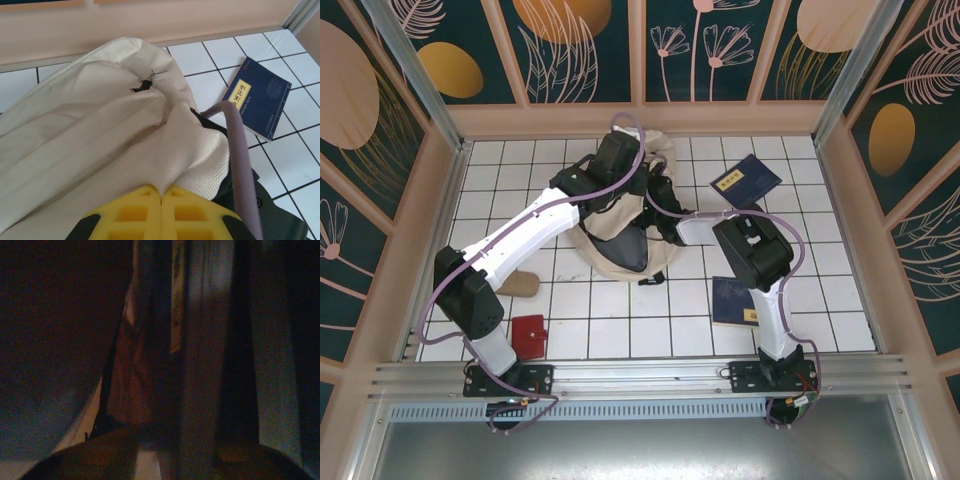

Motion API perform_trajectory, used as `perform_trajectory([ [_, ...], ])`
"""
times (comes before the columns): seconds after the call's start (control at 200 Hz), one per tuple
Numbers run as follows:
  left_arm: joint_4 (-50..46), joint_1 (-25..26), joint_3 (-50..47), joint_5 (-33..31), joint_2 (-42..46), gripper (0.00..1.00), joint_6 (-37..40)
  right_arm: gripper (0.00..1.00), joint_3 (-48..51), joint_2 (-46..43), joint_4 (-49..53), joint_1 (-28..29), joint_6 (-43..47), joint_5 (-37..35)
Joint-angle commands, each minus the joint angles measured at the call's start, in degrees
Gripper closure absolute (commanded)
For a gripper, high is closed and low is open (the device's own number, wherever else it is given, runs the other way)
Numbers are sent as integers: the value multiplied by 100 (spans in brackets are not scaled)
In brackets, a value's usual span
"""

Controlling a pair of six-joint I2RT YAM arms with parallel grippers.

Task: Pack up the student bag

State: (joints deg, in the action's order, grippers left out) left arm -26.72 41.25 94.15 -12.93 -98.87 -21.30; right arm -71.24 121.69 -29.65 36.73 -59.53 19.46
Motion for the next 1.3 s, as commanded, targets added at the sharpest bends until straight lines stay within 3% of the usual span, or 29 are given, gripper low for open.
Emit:
perform_trajectory([
  [0.0,398,50,-139,-298,292,100,-142,59,5,-283,187,-43,-274,-15],
  [0.165,592,-18,-291,-315,325,100,-204,49,668,-1028,404,-48,-402,37],
  [0.49,756,-180,-335,-306,237,100,-260,49,1677,-2069,633,-165,-584,295],
  [0.821,1044,-661,-1117,-614,525,100,-443,51,2509,-3523,1315,-216,1284,94],
  [0.901,1121,-757,-1321,-589,621,100,-481,48,2615,-4011,1900,-266,1555,-403],
  [1.021,1287,-807,-1655,-388,773,100,-568,45,2548,-4516,3312,-500,1633,-1691],
  [1.296,1932,-806,-2639,1354,1144,100,-700,43,2877,-5121,5459,-1285,996,-2969],
])
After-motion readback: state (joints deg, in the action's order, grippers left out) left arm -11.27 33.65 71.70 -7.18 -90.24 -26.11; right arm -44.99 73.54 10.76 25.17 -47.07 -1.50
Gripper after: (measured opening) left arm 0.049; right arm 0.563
